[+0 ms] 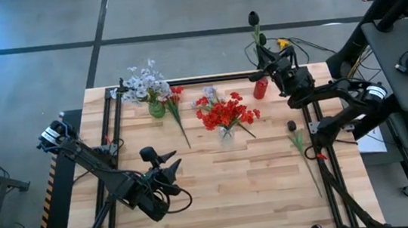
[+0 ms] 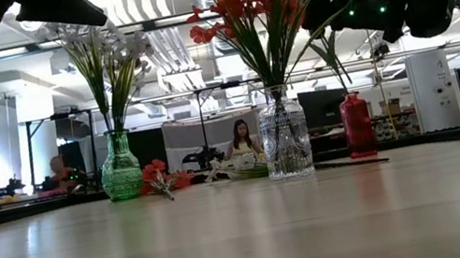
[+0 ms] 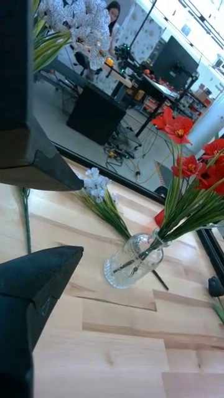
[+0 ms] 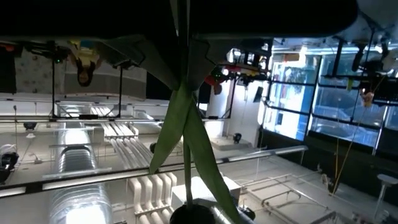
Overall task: Sort flowers into vase by color
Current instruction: Put the left black flower into the red vase
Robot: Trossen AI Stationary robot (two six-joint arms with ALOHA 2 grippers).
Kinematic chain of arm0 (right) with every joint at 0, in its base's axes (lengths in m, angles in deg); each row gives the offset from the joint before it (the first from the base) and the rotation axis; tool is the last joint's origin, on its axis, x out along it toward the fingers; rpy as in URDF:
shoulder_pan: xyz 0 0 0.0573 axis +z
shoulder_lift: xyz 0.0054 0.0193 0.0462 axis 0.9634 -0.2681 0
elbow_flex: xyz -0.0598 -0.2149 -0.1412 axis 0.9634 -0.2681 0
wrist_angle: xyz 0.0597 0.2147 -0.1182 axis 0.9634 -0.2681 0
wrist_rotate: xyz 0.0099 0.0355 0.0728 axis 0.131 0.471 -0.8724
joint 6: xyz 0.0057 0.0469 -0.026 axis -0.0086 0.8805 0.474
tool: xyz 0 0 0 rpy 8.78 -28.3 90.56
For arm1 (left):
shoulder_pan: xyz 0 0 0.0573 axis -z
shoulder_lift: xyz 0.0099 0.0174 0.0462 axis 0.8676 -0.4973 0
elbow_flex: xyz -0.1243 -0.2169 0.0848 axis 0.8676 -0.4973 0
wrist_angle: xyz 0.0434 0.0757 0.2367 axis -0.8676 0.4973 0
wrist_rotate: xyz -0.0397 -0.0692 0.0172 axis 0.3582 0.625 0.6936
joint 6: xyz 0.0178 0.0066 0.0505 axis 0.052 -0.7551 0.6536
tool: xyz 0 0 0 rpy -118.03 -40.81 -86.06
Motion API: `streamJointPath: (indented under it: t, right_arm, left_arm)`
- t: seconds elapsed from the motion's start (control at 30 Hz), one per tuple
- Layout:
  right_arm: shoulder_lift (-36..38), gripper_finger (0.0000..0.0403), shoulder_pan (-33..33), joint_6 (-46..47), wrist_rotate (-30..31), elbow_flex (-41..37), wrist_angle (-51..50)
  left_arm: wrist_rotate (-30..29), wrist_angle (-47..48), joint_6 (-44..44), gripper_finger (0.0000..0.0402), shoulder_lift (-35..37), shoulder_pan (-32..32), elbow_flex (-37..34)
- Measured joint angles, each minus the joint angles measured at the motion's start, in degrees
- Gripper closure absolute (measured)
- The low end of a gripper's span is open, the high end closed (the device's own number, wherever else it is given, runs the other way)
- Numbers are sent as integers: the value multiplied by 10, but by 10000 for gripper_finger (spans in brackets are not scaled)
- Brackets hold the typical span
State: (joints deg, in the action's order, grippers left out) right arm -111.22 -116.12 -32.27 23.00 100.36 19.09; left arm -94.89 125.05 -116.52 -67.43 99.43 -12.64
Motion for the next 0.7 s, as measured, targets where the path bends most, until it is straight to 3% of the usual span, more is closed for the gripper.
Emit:
streamJointPath:
  t: [0.7]
  right_arm:
    - [-38,390,0,-24,1,18,-14]
  left_arm:
    - [0,2,2,265,0,-4,0]
